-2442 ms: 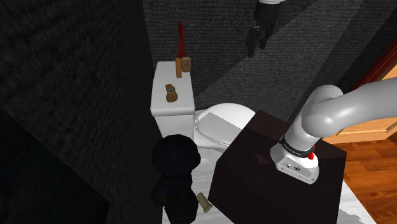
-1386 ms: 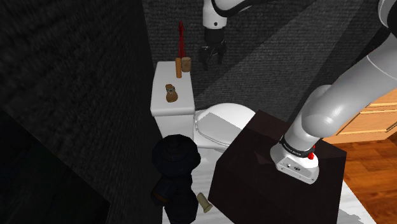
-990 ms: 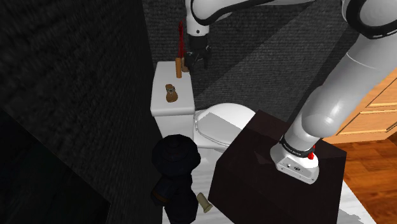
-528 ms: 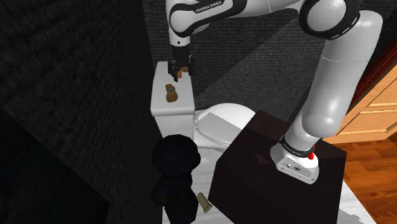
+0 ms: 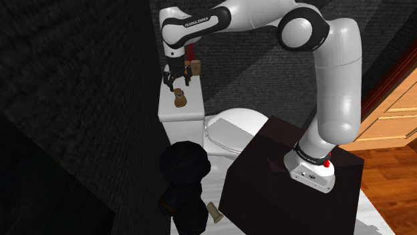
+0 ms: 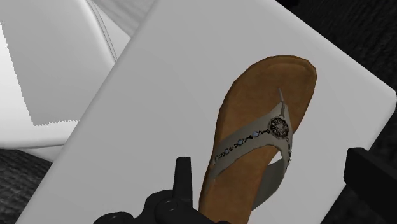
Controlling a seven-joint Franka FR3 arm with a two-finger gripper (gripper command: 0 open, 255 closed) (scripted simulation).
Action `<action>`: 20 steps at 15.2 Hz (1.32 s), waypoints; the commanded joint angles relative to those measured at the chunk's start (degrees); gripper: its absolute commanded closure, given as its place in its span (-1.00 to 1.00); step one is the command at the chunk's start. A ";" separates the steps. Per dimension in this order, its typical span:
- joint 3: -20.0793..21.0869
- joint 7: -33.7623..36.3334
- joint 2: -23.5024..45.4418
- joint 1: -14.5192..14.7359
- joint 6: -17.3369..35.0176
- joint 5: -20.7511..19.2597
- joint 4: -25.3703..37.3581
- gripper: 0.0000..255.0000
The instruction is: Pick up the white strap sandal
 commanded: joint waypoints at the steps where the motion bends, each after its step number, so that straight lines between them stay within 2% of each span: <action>1: 0.00 0.04 0.77 0.10 1.09 -0.01 -0.30 -1.00; 7: -0.08 -0.17 1.94 0.14 3.99 -0.09 -2.05 -1.00; 8: -0.09 -0.24 1.91 0.09 3.99 -0.09 -2.10 1.00; 17: -0.08 -0.17 1.94 0.14 3.99 -0.09 -2.05 1.00; 20: -0.03 -0.04 1.15 0.11 2.10 -0.04 -0.94 1.00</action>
